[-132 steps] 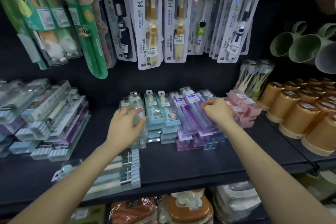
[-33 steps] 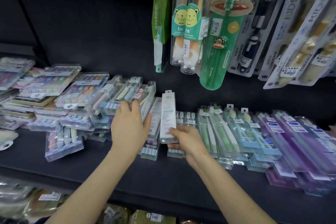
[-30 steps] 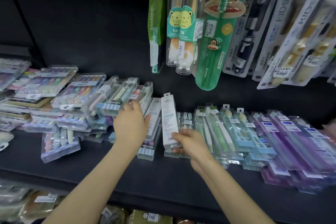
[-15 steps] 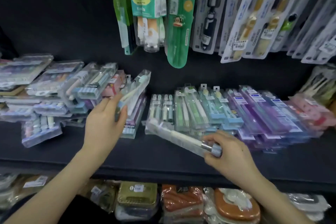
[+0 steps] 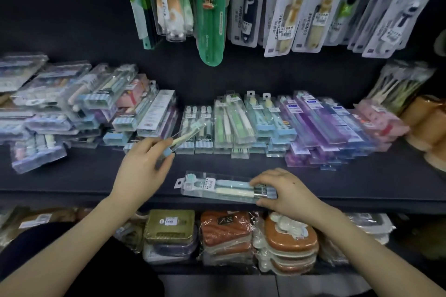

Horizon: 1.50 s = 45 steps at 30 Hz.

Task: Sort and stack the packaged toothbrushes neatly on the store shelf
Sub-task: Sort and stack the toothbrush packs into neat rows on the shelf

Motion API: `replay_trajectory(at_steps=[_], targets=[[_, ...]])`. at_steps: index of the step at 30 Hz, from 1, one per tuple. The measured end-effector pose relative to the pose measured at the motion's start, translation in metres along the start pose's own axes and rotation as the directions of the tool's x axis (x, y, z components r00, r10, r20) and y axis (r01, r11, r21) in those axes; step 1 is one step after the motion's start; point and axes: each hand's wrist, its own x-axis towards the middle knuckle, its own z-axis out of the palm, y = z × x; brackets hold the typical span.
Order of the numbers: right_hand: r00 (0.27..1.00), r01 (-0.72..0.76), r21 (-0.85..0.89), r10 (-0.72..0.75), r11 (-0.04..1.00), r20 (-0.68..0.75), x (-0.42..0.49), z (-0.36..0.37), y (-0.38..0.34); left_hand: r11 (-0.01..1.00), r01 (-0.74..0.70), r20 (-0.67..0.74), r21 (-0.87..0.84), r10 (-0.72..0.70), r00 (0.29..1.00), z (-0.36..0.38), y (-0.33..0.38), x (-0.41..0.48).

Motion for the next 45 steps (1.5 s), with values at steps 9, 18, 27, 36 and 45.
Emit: replay_trajectory(at_steps=[9,18,27,36,45], targets=[[0.974,0.027,0.012,-0.024,1.0,-0.227,-0.019,-0.049,0.011,0.744,0.637,0.356,-0.2,-0.551,0.755,0.003,-0.009,0.02],[0.869,-0.195,0.194,0.261,0.961,-0.421,0.005,-0.042,-0.009,0.541,0.777,0.541,-0.323,-0.568,0.62,-0.008,-0.009,0.042],[0.8,-0.284,0.168,0.33,0.944,-0.501,0.123,-0.007,-0.082,0.421,0.711,0.385,-0.564,-0.627,0.677,-0.039,-0.019,0.056],[0.875,-0.448,-0.349,0.324,0.823,-0.36,0.19,0.02,-0.094,0.541,0.686,0.329,-0.486,-0.614,0.717,-0.024,-0.024,0.059],[0.897,-0.139,0.865,0.431,0.482,-0.096,0.154,-0.007,-0.119,0.754,0.482,0.231,-0.446,-0.423,0.876,0.004,0.005,0.053]])
